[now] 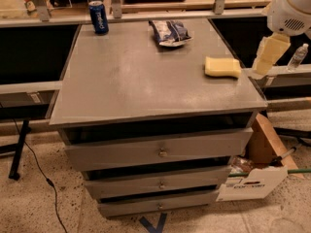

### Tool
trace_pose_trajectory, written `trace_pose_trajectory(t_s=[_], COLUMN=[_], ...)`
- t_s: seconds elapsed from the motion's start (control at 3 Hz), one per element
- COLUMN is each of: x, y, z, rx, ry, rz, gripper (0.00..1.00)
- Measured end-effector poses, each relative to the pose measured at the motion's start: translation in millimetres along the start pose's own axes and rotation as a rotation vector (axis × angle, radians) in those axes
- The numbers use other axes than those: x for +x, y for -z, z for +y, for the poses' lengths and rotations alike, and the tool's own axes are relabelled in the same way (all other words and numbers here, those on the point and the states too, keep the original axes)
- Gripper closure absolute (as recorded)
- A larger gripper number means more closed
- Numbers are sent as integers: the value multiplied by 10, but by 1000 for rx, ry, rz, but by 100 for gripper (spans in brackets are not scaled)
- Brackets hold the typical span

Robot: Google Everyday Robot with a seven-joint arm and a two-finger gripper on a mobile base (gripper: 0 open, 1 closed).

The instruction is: Pick sponge

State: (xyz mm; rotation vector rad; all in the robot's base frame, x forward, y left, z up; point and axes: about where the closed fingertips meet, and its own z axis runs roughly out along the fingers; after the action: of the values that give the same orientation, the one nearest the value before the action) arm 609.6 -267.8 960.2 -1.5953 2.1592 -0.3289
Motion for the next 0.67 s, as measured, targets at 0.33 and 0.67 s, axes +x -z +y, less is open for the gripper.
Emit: trace_pose_trajectory(t_s=[0.33, 0.67], x=[125, 133], y=[-226, -238], z=[-270, -276], rx=[85, 83], ry=[10, 7], rz=[-6, -6], gripper=[0, 0])
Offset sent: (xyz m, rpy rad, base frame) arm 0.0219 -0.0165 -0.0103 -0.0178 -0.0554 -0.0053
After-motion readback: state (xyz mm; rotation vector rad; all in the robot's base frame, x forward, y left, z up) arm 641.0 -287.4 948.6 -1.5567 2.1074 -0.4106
